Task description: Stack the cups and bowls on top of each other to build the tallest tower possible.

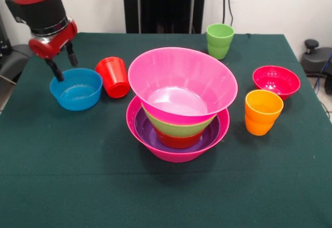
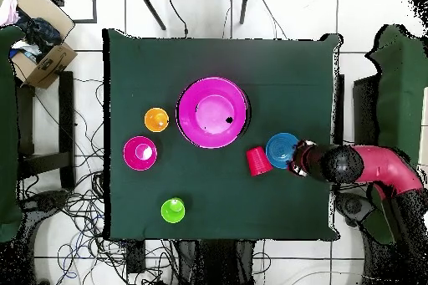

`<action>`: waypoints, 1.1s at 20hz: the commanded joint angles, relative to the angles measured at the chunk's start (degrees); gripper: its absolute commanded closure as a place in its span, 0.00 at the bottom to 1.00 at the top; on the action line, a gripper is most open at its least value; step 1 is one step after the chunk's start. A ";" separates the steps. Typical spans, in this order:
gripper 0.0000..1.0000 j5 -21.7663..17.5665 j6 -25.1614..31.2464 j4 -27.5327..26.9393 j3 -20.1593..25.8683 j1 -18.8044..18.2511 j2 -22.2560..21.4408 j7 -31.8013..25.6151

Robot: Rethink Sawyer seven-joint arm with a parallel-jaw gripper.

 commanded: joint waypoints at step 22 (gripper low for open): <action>0.00 -3.39 5.06 0.50 -4.84 4.71 -0.29 -28.98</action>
